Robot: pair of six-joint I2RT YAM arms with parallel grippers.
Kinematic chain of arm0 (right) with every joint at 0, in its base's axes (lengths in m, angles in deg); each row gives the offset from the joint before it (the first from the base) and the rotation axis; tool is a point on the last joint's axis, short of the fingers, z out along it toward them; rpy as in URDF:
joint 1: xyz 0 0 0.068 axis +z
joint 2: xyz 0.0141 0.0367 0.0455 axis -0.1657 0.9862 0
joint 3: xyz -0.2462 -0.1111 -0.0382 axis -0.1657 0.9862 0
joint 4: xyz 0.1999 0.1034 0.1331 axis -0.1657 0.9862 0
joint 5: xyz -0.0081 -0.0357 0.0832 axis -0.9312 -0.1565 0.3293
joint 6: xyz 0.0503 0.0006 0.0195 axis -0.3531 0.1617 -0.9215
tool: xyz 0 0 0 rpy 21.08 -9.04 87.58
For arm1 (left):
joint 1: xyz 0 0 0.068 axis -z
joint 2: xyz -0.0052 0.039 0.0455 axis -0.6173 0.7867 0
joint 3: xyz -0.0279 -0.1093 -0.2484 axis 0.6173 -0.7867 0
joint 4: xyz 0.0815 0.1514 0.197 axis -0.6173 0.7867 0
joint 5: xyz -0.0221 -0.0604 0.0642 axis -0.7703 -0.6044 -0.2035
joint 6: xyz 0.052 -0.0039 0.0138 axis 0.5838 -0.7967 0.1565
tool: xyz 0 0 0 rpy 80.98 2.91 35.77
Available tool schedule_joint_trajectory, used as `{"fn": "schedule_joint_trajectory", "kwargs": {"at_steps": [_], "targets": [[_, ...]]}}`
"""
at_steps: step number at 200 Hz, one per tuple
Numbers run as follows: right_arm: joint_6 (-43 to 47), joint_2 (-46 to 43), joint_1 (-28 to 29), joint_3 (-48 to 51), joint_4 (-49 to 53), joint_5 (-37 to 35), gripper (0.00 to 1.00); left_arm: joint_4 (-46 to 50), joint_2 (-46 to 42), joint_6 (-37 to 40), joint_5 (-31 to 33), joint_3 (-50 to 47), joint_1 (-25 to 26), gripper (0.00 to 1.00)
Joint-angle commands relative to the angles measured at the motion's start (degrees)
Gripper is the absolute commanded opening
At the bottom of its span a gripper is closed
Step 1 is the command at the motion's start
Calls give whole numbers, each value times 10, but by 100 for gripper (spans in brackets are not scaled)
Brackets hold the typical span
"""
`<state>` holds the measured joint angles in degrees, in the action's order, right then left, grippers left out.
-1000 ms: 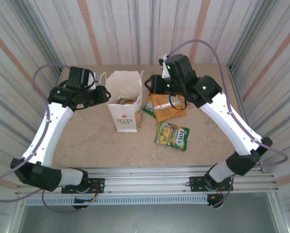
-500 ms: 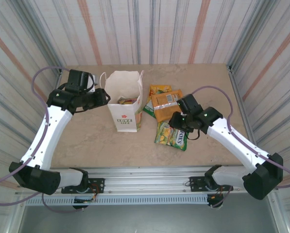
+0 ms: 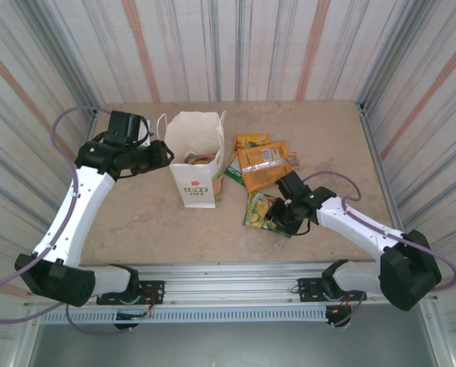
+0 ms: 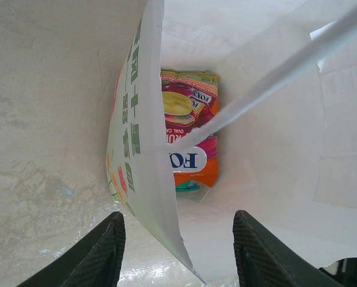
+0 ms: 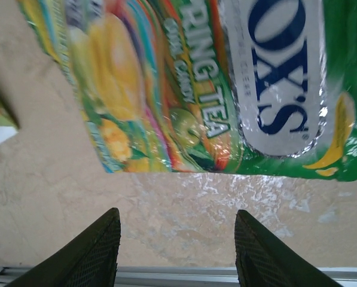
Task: Place the snacks into the paper bag
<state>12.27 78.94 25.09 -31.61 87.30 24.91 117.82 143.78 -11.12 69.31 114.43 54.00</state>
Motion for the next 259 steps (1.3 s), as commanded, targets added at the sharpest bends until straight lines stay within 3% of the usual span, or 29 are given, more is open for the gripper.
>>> {"fn": "schedule_joint_trajectory", "kwargs": {"at_steps": [1, 88, 139, 201, 259], "targets": [[-72, 17, 10, 25, -64, 20, 53, -2, -3, -1, -4, -2, 2, 52], [7, 81, -26, 10, -90, -23, 58, 5, 1, 1, -6, 5, 2, 53], [87, 86, -103, 0, -102, -41, 58, 10, 2, 2, -5, 14, 3, 53], [180, 6, -183, 0, -79, -35, 57, 9, 2, 3, -2, 11, 3, 53], [132, -122, -184, 65, -32, 7, 55, 7, 5, 8, -2, 13, 2, 53]]}}
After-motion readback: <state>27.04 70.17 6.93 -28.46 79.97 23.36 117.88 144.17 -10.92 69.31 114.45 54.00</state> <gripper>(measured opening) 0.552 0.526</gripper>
